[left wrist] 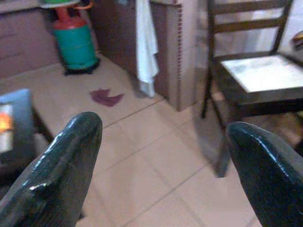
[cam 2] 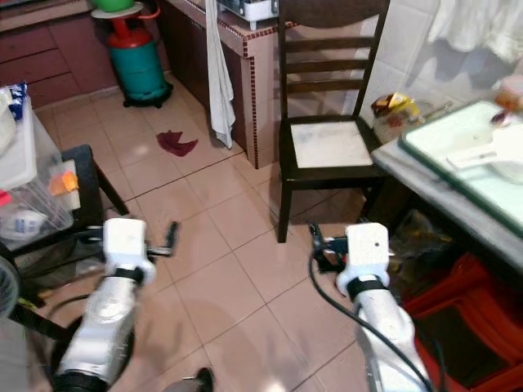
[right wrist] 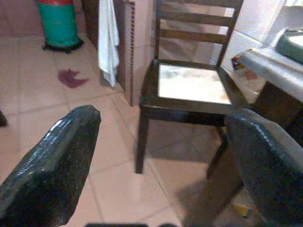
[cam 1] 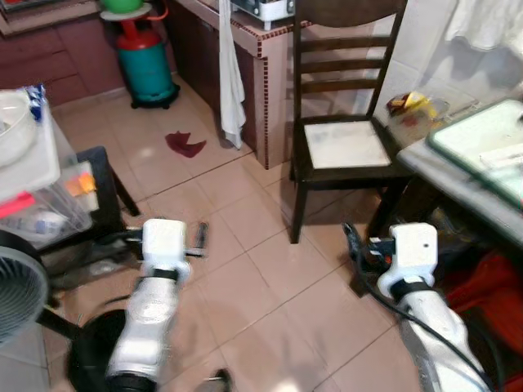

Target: Setting the table

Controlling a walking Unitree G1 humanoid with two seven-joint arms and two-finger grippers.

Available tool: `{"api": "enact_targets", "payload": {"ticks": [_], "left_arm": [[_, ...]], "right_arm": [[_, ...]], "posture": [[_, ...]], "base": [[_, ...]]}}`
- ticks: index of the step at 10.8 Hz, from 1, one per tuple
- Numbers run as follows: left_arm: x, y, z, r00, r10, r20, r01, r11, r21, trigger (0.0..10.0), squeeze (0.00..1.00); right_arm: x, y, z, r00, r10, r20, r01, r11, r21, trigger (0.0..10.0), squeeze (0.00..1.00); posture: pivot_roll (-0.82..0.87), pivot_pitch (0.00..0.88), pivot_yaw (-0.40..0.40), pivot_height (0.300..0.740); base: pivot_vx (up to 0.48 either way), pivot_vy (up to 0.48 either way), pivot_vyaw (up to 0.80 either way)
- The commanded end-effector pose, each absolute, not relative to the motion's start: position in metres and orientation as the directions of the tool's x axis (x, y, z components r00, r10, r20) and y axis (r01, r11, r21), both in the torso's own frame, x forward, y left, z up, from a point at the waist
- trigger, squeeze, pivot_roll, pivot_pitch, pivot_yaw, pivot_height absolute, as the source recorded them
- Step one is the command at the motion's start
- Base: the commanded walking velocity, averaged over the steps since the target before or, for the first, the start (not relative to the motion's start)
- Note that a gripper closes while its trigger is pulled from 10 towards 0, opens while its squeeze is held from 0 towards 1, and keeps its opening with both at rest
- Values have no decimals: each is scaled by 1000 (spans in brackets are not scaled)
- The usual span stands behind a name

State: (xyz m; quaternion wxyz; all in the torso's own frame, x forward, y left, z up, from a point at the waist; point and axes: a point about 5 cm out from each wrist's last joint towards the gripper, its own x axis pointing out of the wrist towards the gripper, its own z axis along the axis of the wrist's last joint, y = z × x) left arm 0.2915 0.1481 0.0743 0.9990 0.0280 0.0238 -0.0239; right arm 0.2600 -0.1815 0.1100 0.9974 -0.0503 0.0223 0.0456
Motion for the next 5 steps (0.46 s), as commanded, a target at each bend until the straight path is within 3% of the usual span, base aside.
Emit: {"api": "enact_targets", "payload": {"ticks": [1, 5], "left_arm": [[288, 159, 71, 999, 9, -51, -5, 997, 72, 10000, 0], [277, 160, 65, 996, 75, -49, -73, 996, 53, 10000, 0]], "right_arm": [[263, -177, 110, 990, 128, -62, -133, 987, -91, 10000, 0], [273, -168, 111, 974, 214, -81, -222, 970, -104, 10000, 0]], "posture": [[-46, 101, -71, 740], [-8, 119, -132, 740]], "base": [[0, 0, 0], [0, 0, 0]]}}
